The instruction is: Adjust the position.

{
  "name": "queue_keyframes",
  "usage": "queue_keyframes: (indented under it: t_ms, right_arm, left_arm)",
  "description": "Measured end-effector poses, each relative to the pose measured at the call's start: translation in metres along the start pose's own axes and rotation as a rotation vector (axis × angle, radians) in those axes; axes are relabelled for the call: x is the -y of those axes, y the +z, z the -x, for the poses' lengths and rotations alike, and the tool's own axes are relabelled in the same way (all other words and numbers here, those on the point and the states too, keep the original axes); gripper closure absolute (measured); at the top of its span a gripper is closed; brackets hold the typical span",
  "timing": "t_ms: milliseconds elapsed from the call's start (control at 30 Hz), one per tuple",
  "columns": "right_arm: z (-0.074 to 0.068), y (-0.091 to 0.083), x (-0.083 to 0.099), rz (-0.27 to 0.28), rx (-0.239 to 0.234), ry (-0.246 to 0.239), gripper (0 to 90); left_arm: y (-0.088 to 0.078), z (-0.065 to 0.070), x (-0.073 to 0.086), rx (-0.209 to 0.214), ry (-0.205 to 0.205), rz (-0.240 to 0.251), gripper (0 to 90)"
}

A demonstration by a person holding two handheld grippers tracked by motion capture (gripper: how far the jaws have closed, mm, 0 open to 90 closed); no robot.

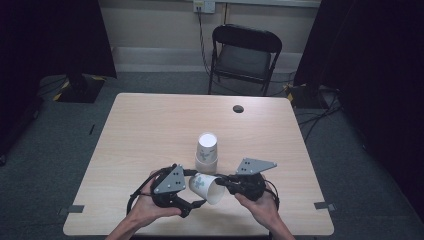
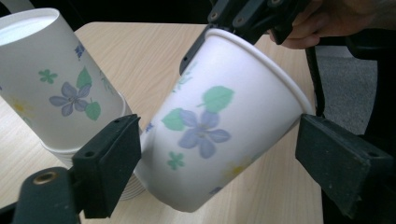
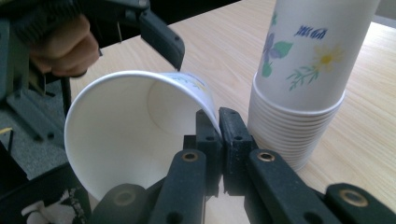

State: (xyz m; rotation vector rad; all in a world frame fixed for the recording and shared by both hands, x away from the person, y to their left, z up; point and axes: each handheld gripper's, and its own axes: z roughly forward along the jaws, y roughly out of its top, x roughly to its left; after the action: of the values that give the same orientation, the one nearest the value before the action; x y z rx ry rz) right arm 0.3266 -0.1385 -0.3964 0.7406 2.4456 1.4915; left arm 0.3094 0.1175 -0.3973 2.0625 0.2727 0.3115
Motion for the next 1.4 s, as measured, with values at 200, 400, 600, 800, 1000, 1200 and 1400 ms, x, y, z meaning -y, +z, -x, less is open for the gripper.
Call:
queue_keyframes:
  t_ms: [200, 400, 600, 800, 1000, 1200, 1400]
  right_arm:
    - [0.003, 0.004, -0.013, -0.034, 0.005, 0.028, 88.0]
    - [0.005, 0.009, -0.017, -0.042, 0.004, 0.063, 87.9]
    - [0.003, 0.011, -0.022, -0.033, -0.015, 0.087, 87.2]
    - [0.000, 0.012, -0.023, -0.030, -0.016, 0.090, 86.9]
    - [-0.004, 0.013, -0.027, -0.019, -0.010, 0.089, 86.6]
    - [-0.004, 0.014, -0.028, -0.018, -0.007, 0.103, 86.3]
    - [-0.004, 0.014, -0.027, -0.014, 0.013, 0.099, 84.1]
  left_arm:
    - [0.001, -0.003, 0.004, -0.040, 0.005, 0.001, 12.9]
    - [0.002, -0.003, 0.006, -0.077, 0.021, -0.003, 12.2]
    - [0.006, -0.001, 0.007, -0.103, 0.029, -0.014, 14.1]
    - [0.010, 0.001, 0.007, -0.112, 0.025, -0.020, 14.1]
    - [0.013, 0.002, 0.008, -0.142, 0.013, -0.027, 17.1]
    - [0.014, 0.002, 0.008, -0.155, 0.013, -0.029, 18.7]
    - [0.013, 0.003, 0.007, -0.160, 0.011, -0.020, 22.0]
